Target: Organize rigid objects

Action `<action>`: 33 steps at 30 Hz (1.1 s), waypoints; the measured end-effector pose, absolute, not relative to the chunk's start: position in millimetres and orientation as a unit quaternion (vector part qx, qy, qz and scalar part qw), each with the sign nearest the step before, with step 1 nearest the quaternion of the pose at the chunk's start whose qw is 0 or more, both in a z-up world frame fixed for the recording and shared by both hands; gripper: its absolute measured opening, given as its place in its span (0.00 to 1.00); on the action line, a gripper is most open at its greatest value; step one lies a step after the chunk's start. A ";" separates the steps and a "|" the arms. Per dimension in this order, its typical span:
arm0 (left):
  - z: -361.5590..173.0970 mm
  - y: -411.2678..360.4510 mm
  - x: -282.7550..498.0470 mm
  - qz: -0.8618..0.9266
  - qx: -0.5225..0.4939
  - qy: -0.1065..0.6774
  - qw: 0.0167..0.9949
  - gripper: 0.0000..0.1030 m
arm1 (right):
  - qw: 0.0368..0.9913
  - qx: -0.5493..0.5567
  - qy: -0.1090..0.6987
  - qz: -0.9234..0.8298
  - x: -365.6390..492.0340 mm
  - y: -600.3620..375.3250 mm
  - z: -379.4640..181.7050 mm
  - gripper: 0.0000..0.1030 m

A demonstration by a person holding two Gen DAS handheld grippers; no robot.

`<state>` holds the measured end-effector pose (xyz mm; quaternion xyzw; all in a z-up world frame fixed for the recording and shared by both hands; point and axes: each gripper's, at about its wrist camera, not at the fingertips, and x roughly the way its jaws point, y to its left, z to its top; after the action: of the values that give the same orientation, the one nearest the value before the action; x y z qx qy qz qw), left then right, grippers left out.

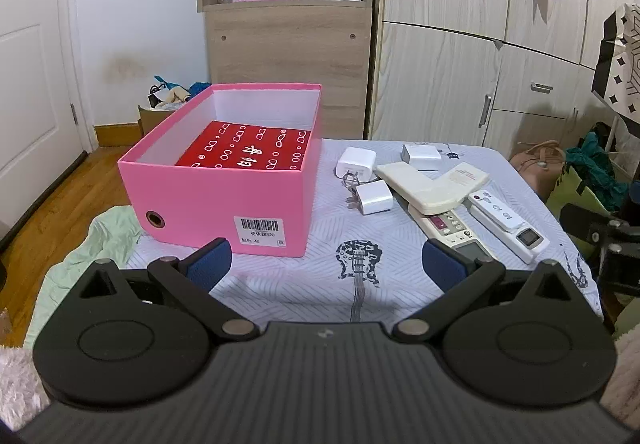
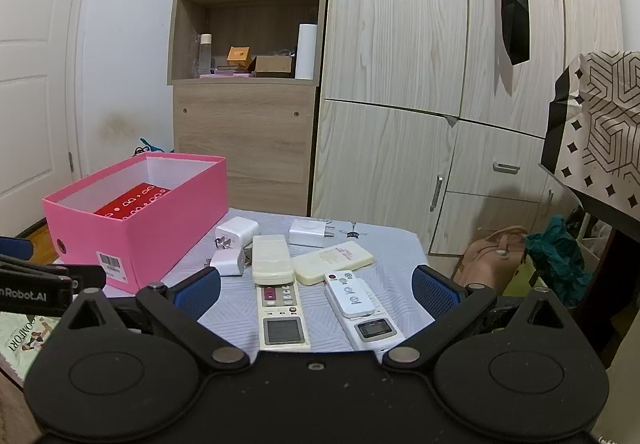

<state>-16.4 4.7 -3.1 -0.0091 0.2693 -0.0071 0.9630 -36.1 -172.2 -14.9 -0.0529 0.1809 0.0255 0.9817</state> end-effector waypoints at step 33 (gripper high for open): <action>-3.6 16.1 -16.0 0.028 0.002 0.262 0.965 1.00 | 0.980 -0.047 0.192 0.021 -36.0 -175.0 -18.0 1.00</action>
<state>-16.0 16.1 -3.6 0.0023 0.2619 0.0277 0.9647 -36.0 -175.0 -18.0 -0.0466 0.1918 0.0206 0.9801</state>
